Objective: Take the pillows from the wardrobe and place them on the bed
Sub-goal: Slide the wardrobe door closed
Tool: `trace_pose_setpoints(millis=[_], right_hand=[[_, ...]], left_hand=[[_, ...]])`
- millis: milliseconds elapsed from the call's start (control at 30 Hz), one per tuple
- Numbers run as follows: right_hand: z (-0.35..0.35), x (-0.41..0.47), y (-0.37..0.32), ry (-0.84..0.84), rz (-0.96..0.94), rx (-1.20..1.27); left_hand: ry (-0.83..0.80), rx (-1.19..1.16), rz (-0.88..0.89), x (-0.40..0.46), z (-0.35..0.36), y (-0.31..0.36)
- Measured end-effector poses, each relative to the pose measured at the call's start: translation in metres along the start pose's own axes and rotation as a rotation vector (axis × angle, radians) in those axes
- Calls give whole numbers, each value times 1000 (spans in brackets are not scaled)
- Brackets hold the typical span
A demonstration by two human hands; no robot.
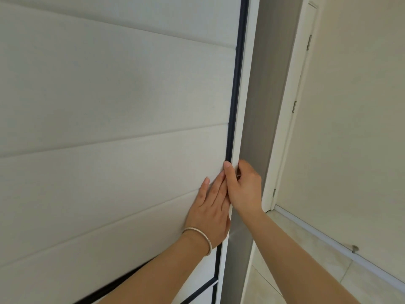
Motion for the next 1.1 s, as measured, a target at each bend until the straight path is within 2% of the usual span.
trace_pose_setpoints(millis=[133,300,567,767,1100], right_hand=[[-20,5,9,120,23,-58],[-36,14,13,221,-35,-153],[-56,30,33,323,26,-87],[-61,42,58,310,113,-26],[-60,57,75,217,162,-91]], left_hand=[[28,-30,10,12,2,10],[45,-38,34,26,8,23],[23,-55,23,49,20,39],[-15,-32,27,65,29,52],[-31,-42,44,78,41,64]])
Point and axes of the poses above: each hand's wrist, its own x-axis towards the middle knuckle, its own z-axis out of the palm, y = z × x, the point moved 10 cm from there along x, towards the middle knuckle, and after that the axes turned 3 degrees about z, right-handed, at the moved point
